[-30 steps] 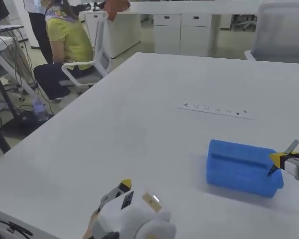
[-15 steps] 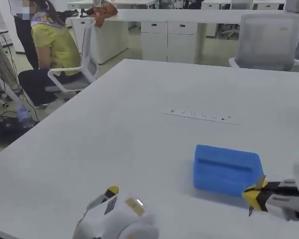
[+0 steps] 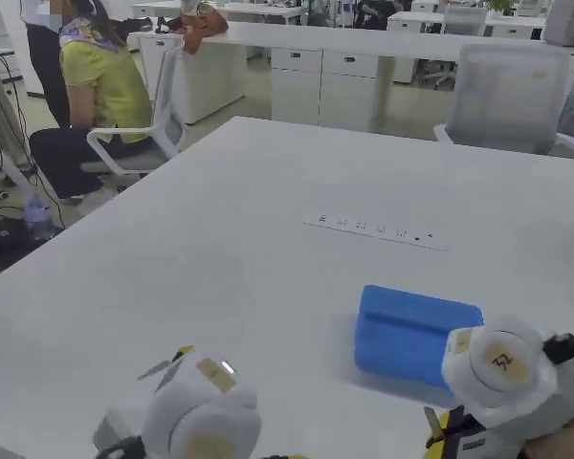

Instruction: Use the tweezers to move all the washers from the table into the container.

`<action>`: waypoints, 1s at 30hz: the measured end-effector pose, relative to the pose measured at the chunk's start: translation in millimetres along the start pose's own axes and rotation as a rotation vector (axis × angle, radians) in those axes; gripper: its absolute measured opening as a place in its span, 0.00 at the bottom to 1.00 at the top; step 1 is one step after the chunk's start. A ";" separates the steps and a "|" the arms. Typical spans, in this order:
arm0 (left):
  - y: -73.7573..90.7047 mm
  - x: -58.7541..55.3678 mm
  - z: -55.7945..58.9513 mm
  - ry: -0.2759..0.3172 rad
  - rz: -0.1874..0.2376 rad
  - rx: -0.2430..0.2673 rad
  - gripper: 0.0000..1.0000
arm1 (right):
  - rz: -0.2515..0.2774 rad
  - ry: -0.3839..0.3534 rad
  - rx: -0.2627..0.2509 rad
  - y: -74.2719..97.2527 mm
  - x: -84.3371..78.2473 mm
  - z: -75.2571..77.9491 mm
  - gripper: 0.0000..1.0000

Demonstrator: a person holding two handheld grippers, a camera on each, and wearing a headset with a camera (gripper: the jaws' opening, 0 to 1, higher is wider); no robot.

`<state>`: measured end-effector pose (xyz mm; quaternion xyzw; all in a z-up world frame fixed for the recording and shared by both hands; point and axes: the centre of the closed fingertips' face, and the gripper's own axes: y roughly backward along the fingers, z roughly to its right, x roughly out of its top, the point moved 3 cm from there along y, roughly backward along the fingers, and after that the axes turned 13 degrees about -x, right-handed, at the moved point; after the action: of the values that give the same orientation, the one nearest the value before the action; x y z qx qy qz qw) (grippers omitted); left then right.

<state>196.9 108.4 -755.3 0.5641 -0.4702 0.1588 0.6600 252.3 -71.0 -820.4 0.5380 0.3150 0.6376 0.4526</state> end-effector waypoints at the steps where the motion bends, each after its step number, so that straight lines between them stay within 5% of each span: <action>1: 2.3 1.4 -2.2 0.009 0.006 0.002 0.99 | -0.008 0.027 0.005 -1.4 0.9 -1.0 0.02; 5: 14.9 10.6 -9.9 0.049 0.054 0.023 0.99 | -0.028 0.138 0.032 -10.7 7.5 -7.6 0.03; 11: 27.9 21.1 -9.5 0.141 0.127 -0.004 0.99 | -0.013 0.125 0.050 -23.3 15.0 -10.7 0.03; 16: 31.0 21.0 -12.4 0.142 0.113 0.010 0.99 | -0.003 0.128 0.031 -33.6 10.2 -11.1 0.04; 19: 33.3 24.7 -9.6 0.163 0.128 -0.016 0.99 | 0.019 0.090 0.040 -37.7 6.9 -13.5 0.05; 21: 34.8 27.2 -7.1 0.165 0.136 -0.020 0.99 | -0.011 0.064 0.025 -38.8 1.6 -12.0 0.08; 30: 43.7 46.9 1.8 0.179 0.169 -0.057 0.99 | 0.114 -0.146 -0.028 -5.7 9.0 -4.4 0.22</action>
<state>187.6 105.5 -691.9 0.4870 -0.4594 0.2501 0.6994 249.2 -60.1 -822.8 0.5936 0.2414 0.6257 0.4448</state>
